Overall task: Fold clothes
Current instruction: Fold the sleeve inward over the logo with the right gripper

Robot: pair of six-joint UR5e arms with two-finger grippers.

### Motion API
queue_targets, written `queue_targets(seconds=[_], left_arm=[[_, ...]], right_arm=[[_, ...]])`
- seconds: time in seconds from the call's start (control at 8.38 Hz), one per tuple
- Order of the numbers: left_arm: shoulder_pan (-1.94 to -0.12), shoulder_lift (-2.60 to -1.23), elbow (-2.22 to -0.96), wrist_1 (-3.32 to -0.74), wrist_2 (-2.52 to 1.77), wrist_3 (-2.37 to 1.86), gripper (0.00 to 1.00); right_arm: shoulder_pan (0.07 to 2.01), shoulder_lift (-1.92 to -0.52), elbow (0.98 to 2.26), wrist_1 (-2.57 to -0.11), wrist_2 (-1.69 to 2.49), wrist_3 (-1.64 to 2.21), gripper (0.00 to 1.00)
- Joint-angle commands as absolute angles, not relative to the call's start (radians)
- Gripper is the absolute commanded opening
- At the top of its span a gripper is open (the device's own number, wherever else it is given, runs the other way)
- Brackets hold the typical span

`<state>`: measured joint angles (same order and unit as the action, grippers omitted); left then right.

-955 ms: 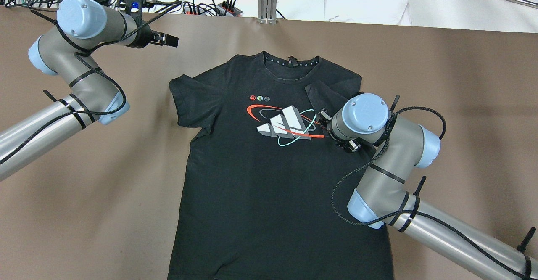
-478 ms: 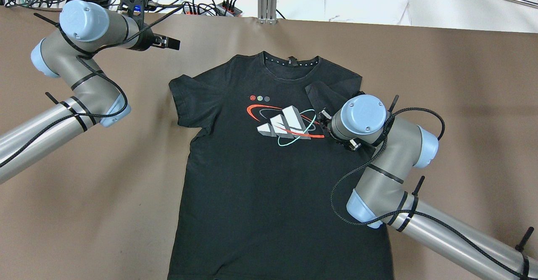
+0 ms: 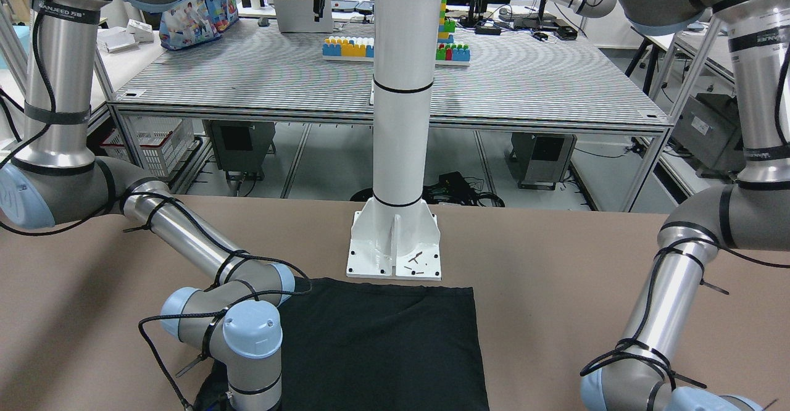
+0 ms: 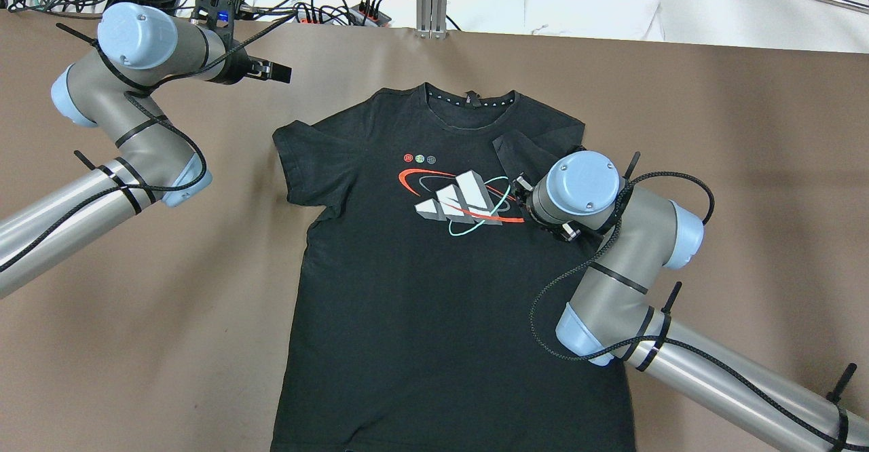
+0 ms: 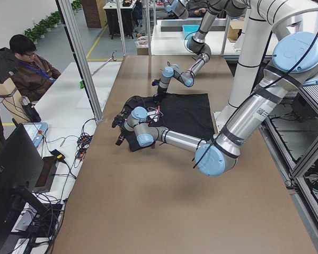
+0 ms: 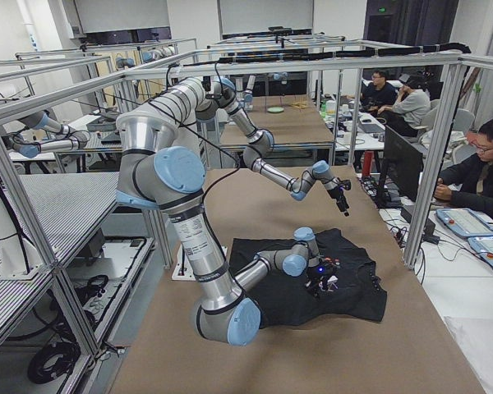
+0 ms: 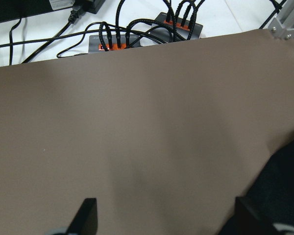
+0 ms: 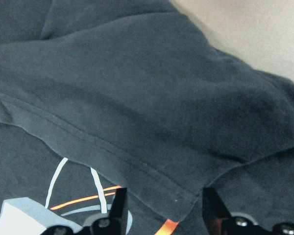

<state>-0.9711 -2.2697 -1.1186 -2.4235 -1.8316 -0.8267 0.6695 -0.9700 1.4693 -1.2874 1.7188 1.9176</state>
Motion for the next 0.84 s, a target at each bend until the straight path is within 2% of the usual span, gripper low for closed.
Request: queue_targets(seconds=[0.0, 0.12, 0.48, 0.6, 0.72], left_arm=[[-0.971, -2.269, -1.118, -2.424, -1.832, -0.825, 1.00], [-0.971, -2.269, -1.118, -2.424, -1.832, -0.827, 1.00], [-0.969, -2.269, -1.118, -2.422, -1.832, -0.825, 1.00], [-0.969, -2.270, -1.118, -2.422, -1.832, -0.827, 1.00], [-0.969, -2.272, -1.118, -2.422, -1.832, -0.827, 1.00]], right_arm=[[0.672, -0.951, 1.454, -1.289, 1.718, 1.916, 0.53], [0.669, -0.953, 1.454, -1.289, 1.718, 1.916, 0.38], [0.664, -0.956, 1.456, -1.287, 1.718, 1.913, 0.36], [0.670, -0.954, 1.460, -1.289, 1.724, 1.908, 0.15], [0.673, -0.956, 1.463, -1.289, 1.729, 1.887, 0.00]])
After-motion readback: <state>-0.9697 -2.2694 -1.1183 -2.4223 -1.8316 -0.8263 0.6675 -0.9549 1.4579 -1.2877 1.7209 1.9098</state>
